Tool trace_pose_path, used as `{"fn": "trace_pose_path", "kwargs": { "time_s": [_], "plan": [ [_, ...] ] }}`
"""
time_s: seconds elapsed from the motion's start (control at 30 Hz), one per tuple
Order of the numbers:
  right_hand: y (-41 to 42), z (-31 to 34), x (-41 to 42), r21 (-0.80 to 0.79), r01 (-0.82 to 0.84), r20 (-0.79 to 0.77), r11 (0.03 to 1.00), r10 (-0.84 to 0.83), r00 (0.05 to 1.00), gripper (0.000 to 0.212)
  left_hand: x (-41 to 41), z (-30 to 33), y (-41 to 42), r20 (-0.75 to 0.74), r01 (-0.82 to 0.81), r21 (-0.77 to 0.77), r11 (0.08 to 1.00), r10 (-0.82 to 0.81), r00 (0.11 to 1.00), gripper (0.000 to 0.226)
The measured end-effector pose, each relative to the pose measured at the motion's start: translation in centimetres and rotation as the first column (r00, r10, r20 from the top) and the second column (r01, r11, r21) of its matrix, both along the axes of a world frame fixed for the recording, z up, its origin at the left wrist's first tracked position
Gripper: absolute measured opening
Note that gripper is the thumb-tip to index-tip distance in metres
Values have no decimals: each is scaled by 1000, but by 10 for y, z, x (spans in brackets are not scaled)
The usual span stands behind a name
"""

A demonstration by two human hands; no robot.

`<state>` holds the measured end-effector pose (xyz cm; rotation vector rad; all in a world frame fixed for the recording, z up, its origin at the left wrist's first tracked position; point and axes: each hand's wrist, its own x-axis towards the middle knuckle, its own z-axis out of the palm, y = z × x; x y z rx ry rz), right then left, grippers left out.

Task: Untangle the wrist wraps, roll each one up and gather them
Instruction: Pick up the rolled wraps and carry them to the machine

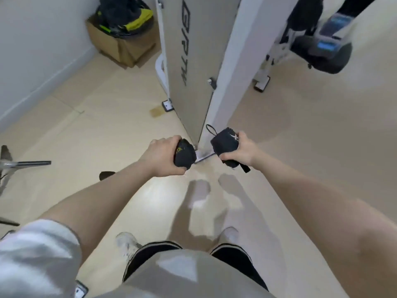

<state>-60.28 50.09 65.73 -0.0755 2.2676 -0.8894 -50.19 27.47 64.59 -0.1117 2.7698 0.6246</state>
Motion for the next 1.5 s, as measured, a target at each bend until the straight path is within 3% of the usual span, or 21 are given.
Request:
{"fn": "trace_pose_path", "kwargs": {
  "time_s": [0.13, 0.2, 0.27, 0.33, 0.47, 0.53, 0.73, 0.9, 1.0, 1.13, 1.3, 1.5],
  "plan": [
    [118, 10, -46, 1, 62, 3, 998, -62, 998, 81, -81, 8, 109, 30, 184, -70, 980, -182, 983, 69],
    [165, 16, -75, -45, 136, -10, 990, -136, 991, 69, -118, 13, 153, 21, 192, -89, 977, -191, 981, 72],
    [201, 15, -107, -148, 256, 48, 955, -251, 967, 50, -154, 14, 192, 20, 157, -43, 987, -156, 987, 72],
    [226, 6, -140, -194, 387, 113, 901, -371, 922, 46, -188, 13, 225, 98, 105, 93, 990, -114, 989, 70],
    [269, -14, -220, -112, 447, 88, 887, -440, 894, 74, -286, -1, 281, 219, 178, 240, 954, -232, 948, 63],
    [292, -20, -273, -100, 451, 33, 887, -450, 892, 71, -355, -12, 305, 224, 216, 270, 938, -279, 934, 63],
    [350, -6, -433, -100, 613, 73, 783, -609, 790, 76, -555, -5, 335, 257, 88, 341, 936, -183, 949, 66],
    [378, 20, -543, -135, 649, 71, 748, -646, 760, 84, -673, 22, 363, 255, 43, 406, 913, -158, 954, 70],
    [394, 18, -608, -162, 653, 56, 740, -653, 755, 70, -729, 25, 383, 200, 53, 349, 936, -130, 971, 64],
    [416, 1, -705, -160, 600, 43, 783, -602, 797, 81, -802, 12, 407, 204, -3, 336, 942, -70, 977, 67],
    [447, -21, -845, -60, 422, -34, 905, -424, 905, 75, -902, -8, 446, 230, -225, 391, 892, 142, 963, 61],
    [459, -34, -983, 101, 124, -11, 987, -123, 992, 77, -991, -43, 478, 337, -523, 417, 743, 408, 849, 70]
  ]
}}
